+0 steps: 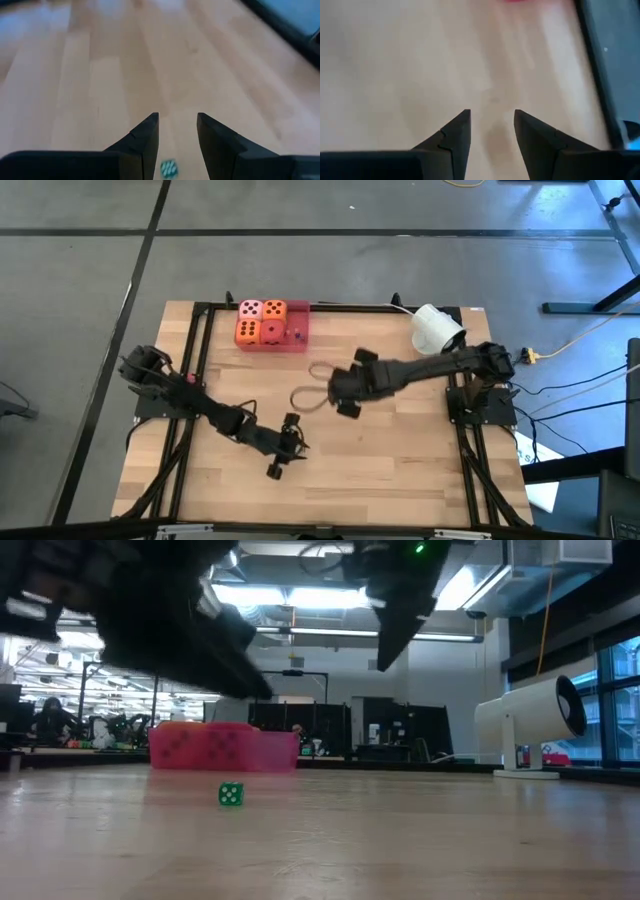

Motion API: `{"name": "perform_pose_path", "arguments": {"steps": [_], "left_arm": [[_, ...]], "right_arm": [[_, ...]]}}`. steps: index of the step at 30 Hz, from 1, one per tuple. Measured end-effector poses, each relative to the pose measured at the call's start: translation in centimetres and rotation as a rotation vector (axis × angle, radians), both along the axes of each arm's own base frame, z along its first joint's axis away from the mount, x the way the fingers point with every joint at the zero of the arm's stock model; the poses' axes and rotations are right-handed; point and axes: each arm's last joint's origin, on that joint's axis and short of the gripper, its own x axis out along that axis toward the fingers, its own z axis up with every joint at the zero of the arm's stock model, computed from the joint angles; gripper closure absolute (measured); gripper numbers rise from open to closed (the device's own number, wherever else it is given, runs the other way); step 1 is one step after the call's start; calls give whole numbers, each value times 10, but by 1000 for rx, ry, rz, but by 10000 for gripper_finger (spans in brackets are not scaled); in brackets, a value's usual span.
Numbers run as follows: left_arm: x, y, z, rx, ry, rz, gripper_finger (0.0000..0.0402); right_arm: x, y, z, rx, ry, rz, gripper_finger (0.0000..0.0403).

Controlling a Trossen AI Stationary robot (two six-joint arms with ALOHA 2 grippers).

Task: Pick & Place Dice
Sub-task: Put the small green die into the red bin

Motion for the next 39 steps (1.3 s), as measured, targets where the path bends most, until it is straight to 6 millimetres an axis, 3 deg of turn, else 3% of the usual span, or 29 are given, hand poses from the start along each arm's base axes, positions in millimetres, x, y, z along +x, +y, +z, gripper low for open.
{"name": "perform_pose_path", "arguments": {"steps": [6, 12, 21, 27, 39], "left_arm": [[-4, -10, 13, -48, -62, -76, 272], [-7, -17, 4, -16, -20, -105, 272], [6, -1, -27, 23, 71, 7, 272], [9, 12, -34, -47, 144, 65, 272], [9, 12, -35, -95, 181, 31, 272]], "right_arm": [[-20, 48, -25, -24, 13, -16, 250], [-45, 69, -53, -102, 44, -57, 250], [-62, 62, -81, -128, 73, -170, 250], [-60, 60, -80, -125, 68, -178, 250], [-61, 60, -80, -108, 75, -179, 250]]}}
